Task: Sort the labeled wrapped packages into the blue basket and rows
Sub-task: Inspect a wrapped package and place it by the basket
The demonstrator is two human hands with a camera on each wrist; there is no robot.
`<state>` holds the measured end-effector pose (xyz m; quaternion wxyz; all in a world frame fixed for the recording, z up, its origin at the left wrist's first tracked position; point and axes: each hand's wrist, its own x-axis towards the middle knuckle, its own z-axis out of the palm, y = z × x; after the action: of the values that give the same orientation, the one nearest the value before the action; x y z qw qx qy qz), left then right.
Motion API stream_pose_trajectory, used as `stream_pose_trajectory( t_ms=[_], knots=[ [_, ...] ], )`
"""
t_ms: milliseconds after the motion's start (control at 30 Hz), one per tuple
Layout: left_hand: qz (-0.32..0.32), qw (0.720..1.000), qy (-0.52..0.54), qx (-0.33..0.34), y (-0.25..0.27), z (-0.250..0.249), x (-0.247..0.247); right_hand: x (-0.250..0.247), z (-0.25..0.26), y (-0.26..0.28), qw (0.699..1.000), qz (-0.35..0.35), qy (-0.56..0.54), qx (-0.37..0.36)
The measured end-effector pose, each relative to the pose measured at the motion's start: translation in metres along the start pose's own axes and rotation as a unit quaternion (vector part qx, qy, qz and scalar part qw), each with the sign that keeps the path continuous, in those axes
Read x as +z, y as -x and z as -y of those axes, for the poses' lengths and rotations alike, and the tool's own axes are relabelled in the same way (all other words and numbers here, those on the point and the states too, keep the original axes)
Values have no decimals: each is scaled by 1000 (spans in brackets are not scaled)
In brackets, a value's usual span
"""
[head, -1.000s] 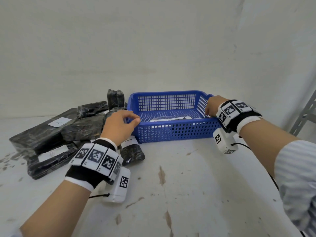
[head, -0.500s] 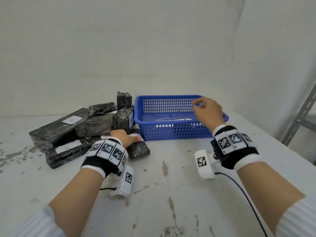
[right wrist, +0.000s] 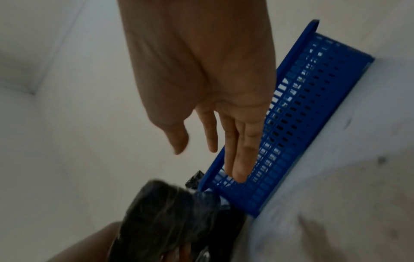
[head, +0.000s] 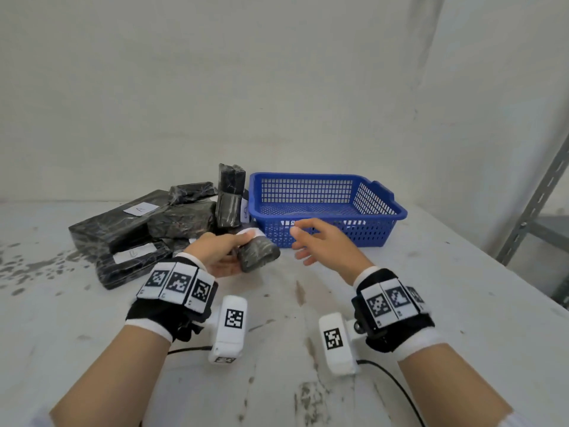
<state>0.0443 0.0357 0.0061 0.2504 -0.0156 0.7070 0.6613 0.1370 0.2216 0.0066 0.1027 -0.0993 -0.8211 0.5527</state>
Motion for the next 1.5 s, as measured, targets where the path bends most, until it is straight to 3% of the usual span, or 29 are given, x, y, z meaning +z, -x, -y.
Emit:
stream_pose_trajectory(
  t_ms=[167,300,467,600,767,1500],
  knots=[
    [39,996,65,51,18,-3,5,28,11,18,976,114,-184,29],
    [48,994,59,79,23,-1,-1,32,10,21,959,108,-262,-7],
    [4,976,125,177,28,6,-18,23,3,21,945,91,-312,-31],
    [57,959,159,226,43,11,-23,12,2,22,919,70,-382,-66],
    [91,946,156,268,54,13,-21,7,7,27,923,56,-360,-123],
    [56,934,88,342,65,17,-14,27,15,38,955,-23,-259,-144]
  ],
)
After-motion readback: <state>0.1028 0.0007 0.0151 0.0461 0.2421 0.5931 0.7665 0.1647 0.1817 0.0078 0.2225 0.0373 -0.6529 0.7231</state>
